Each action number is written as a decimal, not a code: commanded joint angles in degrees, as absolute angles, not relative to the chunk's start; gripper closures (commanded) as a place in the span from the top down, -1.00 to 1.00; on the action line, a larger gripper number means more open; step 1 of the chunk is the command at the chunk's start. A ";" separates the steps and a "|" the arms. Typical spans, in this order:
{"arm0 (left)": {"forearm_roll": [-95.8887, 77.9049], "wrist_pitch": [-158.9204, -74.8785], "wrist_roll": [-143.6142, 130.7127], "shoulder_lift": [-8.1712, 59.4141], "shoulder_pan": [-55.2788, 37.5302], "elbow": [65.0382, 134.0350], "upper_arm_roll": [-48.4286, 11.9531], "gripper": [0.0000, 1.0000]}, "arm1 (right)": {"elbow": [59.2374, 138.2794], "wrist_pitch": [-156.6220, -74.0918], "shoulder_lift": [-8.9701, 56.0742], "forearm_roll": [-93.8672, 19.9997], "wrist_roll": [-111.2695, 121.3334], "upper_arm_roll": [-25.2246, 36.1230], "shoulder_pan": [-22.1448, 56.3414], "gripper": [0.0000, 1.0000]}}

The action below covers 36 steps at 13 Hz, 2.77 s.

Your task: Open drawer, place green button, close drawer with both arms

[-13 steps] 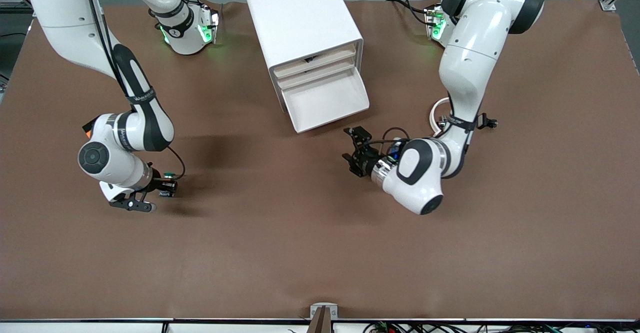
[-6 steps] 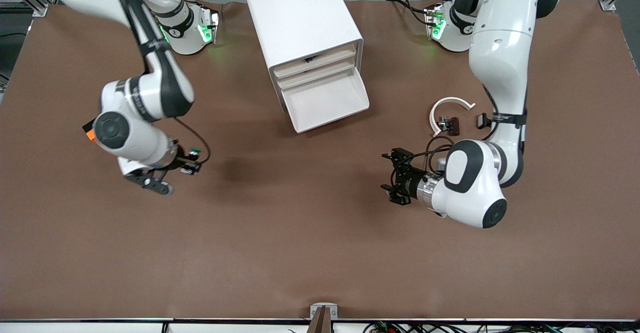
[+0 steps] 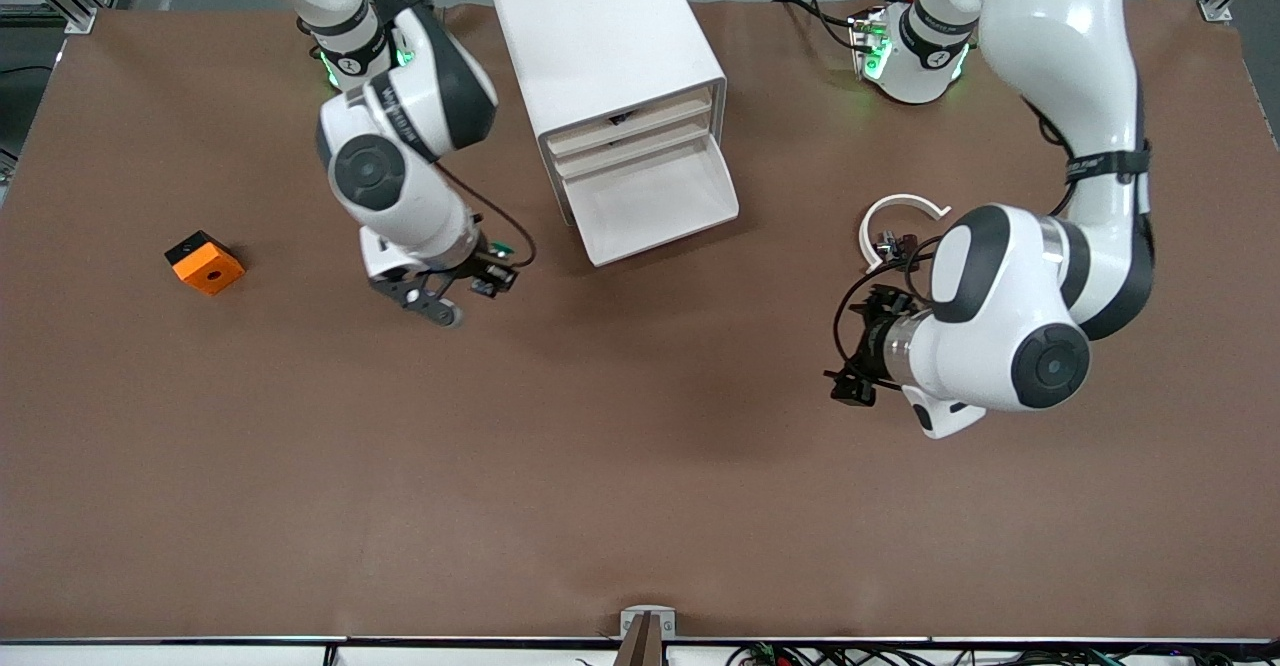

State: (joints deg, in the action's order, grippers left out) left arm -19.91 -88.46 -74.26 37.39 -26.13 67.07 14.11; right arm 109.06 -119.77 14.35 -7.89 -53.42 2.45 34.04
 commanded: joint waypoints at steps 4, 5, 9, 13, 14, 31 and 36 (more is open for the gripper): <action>-12.75 -87.98 -51.80 26.03 -24.96 70.48 14.41 1.00 | 107.23 -119.80 14.67 -8.70 -55.28 3.16 43.67 -1.00; -11.44 -87.98 -49.24 24.88 -24.70 70.75 14.33 1.00 | 107.05 -120.32 15.03 -8.70 -57.46 3.16 44.46 -1.00; -9.84 -88.07 -41.24 24.17 -23.82 70.75 14.41 1.00 | 106.96 -123.65 17.22 -8.17 -63.53 3.25 48.59 -1.00; -9.76 -88.07 -39.64 24.61 -23.91 71.80 14.33 1.00 | 106.96 -128.22 20.38 -8.00 -67.84 3.25 51.50 -1.00; -9.84 -88.07 -39.64 24.52 -23.91 72.24 14.24 1.00 | 106.96 -129.02 21.17 -8.00 -68.90 3.25 52.29 -1.00; -10.11 -90.86 -36.76 25.22 -24.70 73.21 12.41 1.00 | 100.64 -131.57 30.32 -4.31 -77.52 3.52 56.69 -1.00; -8.80 -102.63 -34.19 25.75 -27.15 81.63 7.83 1.00 | 100.28 -131.49 30.32 -4.22 -79.79 3.69 56.69 1.00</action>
